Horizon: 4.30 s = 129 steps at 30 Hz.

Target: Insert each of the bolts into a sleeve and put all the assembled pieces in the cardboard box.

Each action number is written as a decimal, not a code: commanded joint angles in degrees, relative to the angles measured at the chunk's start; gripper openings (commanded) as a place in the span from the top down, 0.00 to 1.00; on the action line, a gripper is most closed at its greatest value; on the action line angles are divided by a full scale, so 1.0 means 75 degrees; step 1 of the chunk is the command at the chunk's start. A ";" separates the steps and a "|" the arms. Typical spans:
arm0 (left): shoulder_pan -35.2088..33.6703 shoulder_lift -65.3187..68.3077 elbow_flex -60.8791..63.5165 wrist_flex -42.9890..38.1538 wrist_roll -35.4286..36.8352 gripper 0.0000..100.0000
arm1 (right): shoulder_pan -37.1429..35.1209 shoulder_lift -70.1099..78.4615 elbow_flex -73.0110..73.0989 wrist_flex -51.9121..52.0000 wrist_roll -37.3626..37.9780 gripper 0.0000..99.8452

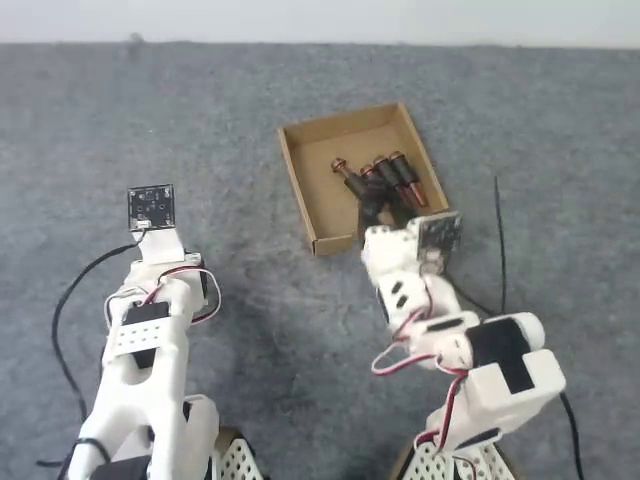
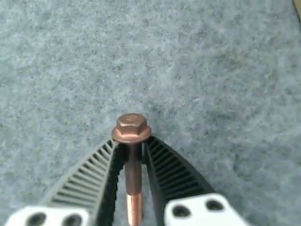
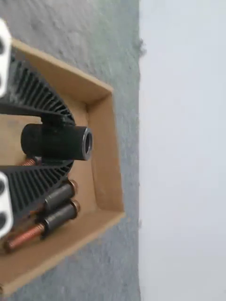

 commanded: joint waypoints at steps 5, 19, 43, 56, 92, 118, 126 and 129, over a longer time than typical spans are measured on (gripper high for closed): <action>-0.0047 -0.0316 -0.0041 -0.0258 -0.0117 0.99 | -0.0920 -0.0604 0.1453 -0.2151 0.1149 0.99; -0.0047 -0.0316 -0.0041 -0.0258 -0.0117 0.99 | -0.1190 -0.0522 0.2649 -0.3393 0.1289 0.99; 0.1594 -0.4103 -0.0580 0.0481 0.1043 0.99 | -0.1881 -0.0522 0.2637 -0.2221 0.0563 0.99; 0.4032 -0.5533 -0.0604 0.0492 0.2239 0.99 | -0.2104 -0.0522 0.2637 -0.2233 0.0574 0.99; 0.5368 -0.2778 -0.0182 -0.2157 0.2532 0.99 | -0.2022 -0.0522 0.2649 -0.2620 0.0586 0.99; 0.5322 -0.5368 0.0475 -0.0504 0.2520 0.99 | -0.2010 -0.0522 0.2637 -0.2362 0.0586 0.99; 0.5322 -0.5357 0.0486 -0.0715 0.2520 0.99 | -0.2022 -0.0522 0.2637 -0.2350 0.0586 0.99; 0.5286 -0.5345 0.0486 -0.0903 0.2520 0.99 | -0.2034 -0.0522 0.2637 -0.2350 0.0586 0.99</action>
